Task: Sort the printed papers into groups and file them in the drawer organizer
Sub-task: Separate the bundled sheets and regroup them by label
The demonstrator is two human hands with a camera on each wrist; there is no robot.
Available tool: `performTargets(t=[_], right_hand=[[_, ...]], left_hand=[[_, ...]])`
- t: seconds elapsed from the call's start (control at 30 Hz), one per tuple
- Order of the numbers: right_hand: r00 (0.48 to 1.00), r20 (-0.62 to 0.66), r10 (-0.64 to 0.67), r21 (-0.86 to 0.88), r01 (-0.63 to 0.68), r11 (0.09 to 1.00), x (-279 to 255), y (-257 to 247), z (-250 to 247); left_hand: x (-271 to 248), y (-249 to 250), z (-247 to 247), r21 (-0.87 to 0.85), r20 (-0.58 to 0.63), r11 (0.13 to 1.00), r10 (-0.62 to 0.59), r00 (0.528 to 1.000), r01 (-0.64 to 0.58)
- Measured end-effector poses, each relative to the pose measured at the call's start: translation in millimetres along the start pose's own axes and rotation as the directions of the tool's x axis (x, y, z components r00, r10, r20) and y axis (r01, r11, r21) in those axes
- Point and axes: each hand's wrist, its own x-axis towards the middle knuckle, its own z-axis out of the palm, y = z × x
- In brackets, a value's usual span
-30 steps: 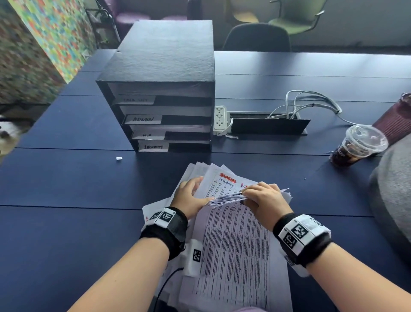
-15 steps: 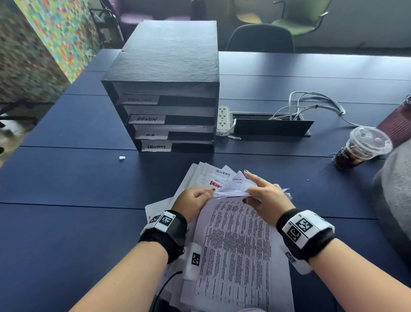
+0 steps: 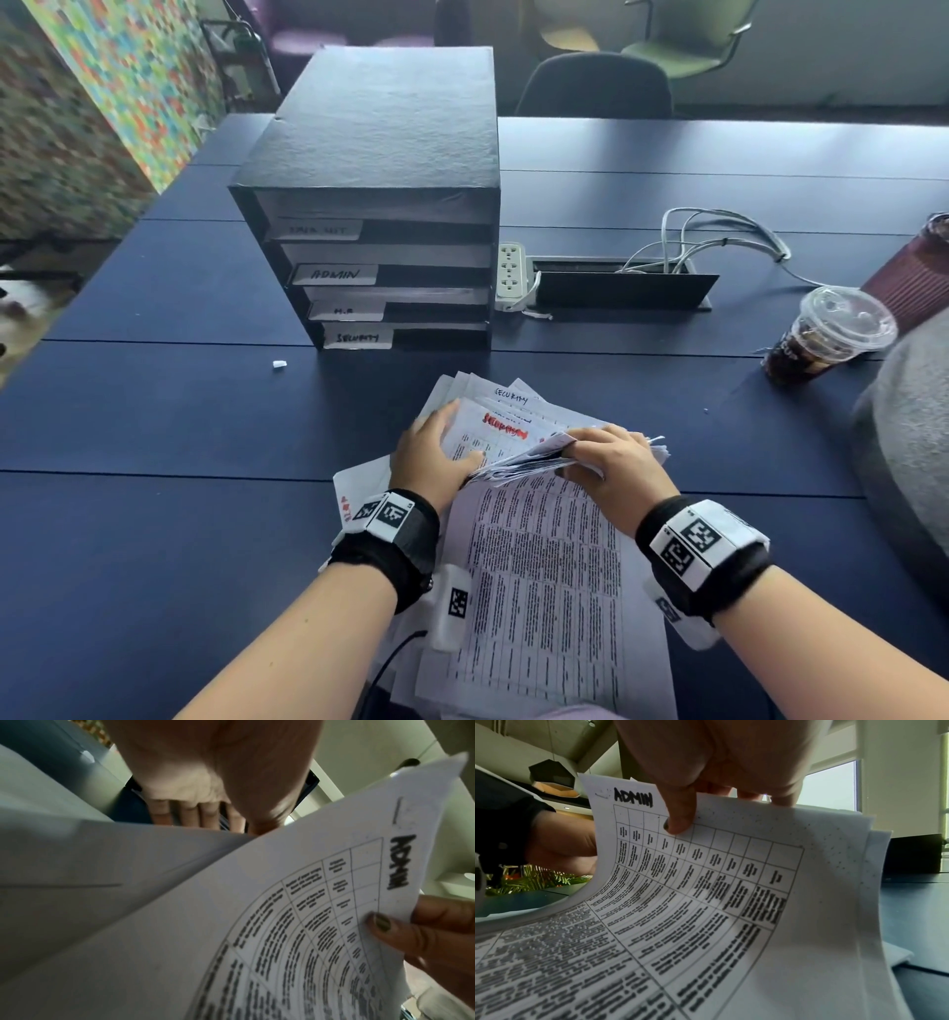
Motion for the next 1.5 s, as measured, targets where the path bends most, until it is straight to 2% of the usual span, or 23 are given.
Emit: performTargets(t=[0.1,0.2,0.23,0.3,0.4,0.47,0.6,0.73,0.8,0.87,0.97,1.07,1.13,1.23,1.33,1.5], right_hand=[[1.0,-0.005,-0.005,-0.007,0.005,1.0,-0.2,-2.1,0.6],[1.0,-0.004,-0.001,-0.001,0.001,1.0,0.0,-2.4,0.4],[1.0,0.009,0.002,0.002,-0.002,1.0,0.2,-2.3,-0.1],[1.0,0.021,-0.01,0.006,0.01,1.0,-0.8,-1.3,0.2],[0.999,0.041,-0.01,-0.005,0.01,1.0,-1.0,-2.4,2.3],[0.999,0.04,-0.011,-0.013,0.012,1.0,-0.4,-3.6,3.7],[1.0,0.02,-0.02,-0.016,0.02,1.0,0.9,-4.6,2.3],[0.999,0.034,-0.005,-0.002,0.005,1.0,5.3,-4.6,2.4],[0.999,0.049,-0.001,-0.004,0.001,1.0,7.7,-4.0,3.2],[0.997,0.075,0.007,-0.009,-0.007,1.0,8.5,-3.8,3.5],[0.996,0.089,0.022,-0.017,-0.02,1.0,7.6,-5.6,2.9],[0.993,0.09,0.07,-0.02,-0.068,0.997,11.6,-8.3,-1.0],[0.979,0.143,0.148,-0.035,-0.145,0.989,16.8,-6.6,-5.4],[0.947,0.239,0.214,-0.047,-0.209,0.977,23.6,-5.2,-10.8],[0.937,0.261,0.232,-0.049,-0.227,0.973,28.9,-8.3,-17.4],[0.928,0.281,0.244,-0.082,-0.231,0.97,34.4,-10.9,-22.3]], left_hand=[[-8.3,12.2,-1.1,-0.185,0.022,0.983,-0.003,1.0,0.007],[-5.5,10.3,1.1,-0.388,0.015,0.913,-0.129,0.991,0.125],[-2.5,7.2,1.4,-0.401,0.033,0.901,-0.166,0.986,0.166],[3.0,2.8,-0.1,-0.237,0.083,0.949,-0.191,0.978,0.206],[6.4,-2.8,0.9,0.099,0.17,0.983,-0.172,0.97,0.157],[8.5,-4.3,3.3,0.144,0.165,0.98,-0.162,0.973,0.138],[9.8,-3.5,-0.2,0.063,0.109,0.991,-0.123,0.986,0.117],[-4.5,11.8,-1.8,-0.225,0.194,0.97,-0.051,0.98,0.095],[-6.1,11.7,-0.2,-0.305,0.145,0.945,-0.078,0.986,0.12],[-4.0,7.9,1.3,-0.272,0.134,0.957,-0.065,0.989,0.099],[0.0,6.8,1.3,-0.208,0.206,0.973,-0.058,0.977,0.101],[4.8,12.5,-2.3,-0.317,0.174,0.931,-0.129,0.976,0.18],[8.5,12.8,-4.1,-0.307,0.158,0.929,-0.163,0.974,0.206],[10.9,9.4,-5.5,-0.216,0.201,0.959,-0.142,0.969,0.185],[14.7,1.7,-6.3,-0.176,0.22,0.97,-0.128,0.967,0.169],[5.3,6.0,-8.4,-0.199,0.165,0.978,-0.032,0.986,0.065]])
